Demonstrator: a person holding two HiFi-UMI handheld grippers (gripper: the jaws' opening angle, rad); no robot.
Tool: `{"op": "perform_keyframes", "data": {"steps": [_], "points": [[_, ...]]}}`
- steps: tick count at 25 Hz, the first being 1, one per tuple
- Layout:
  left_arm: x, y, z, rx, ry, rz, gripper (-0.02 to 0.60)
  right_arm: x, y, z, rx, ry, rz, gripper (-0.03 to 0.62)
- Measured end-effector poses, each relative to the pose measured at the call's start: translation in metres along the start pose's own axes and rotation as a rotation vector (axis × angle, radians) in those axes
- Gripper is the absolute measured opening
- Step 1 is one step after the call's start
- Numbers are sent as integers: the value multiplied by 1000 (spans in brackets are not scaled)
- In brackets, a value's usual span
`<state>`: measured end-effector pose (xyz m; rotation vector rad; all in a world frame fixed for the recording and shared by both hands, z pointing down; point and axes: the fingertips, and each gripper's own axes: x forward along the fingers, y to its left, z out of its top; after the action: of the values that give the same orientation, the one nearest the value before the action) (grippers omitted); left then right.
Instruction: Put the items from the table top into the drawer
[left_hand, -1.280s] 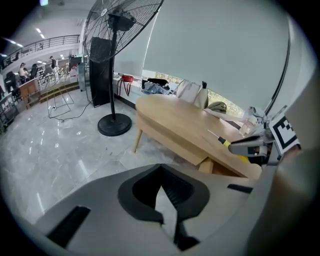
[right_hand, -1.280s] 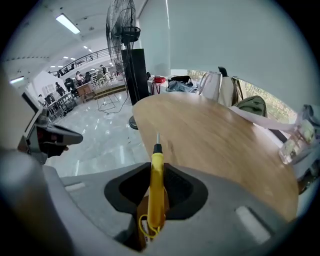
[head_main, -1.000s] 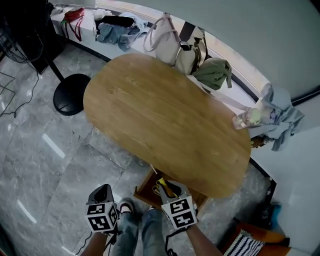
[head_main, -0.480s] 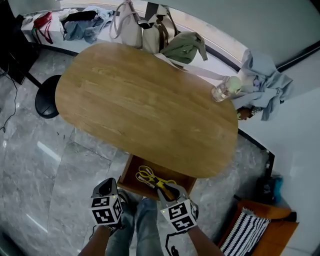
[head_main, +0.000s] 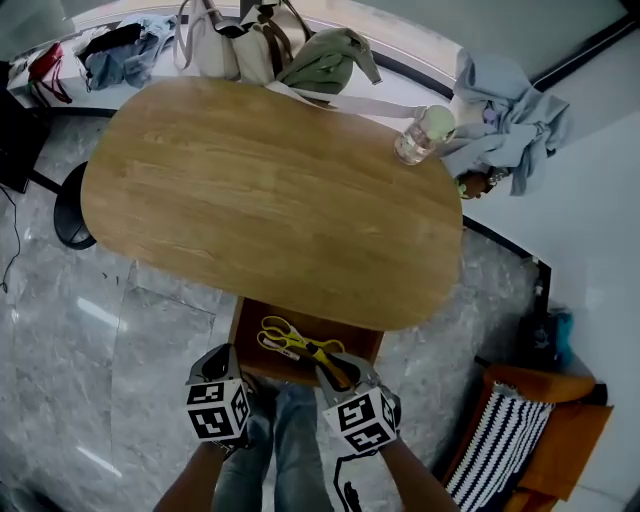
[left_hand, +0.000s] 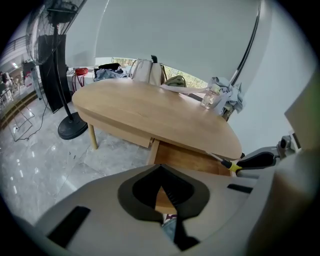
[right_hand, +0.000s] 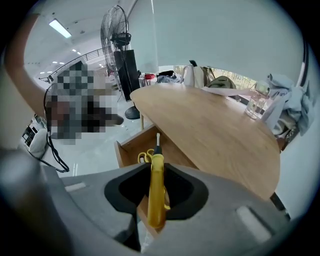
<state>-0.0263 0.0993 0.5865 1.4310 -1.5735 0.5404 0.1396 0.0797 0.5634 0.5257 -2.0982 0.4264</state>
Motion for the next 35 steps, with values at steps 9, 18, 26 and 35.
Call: {"op": "perform_keyframes", "data": {"steps": [9, 18, 26, 35], "points": [[2, 7, 12, 1, -10, 10, -6, 0, -23, -9, 103, 7, -38, 103], [-4, 19, 13, -15, -12, 12, -6, -12, -40, -22, 219, -3, -158, 76], [-30, 8, 52, 69, -35, -21, -6, -52, -42, -14, 395, -68, -268, 6], [-142, -70, 143, 290, -109, -159, -6, -190, -43, 51, 476, -199, -438, 6]]}}
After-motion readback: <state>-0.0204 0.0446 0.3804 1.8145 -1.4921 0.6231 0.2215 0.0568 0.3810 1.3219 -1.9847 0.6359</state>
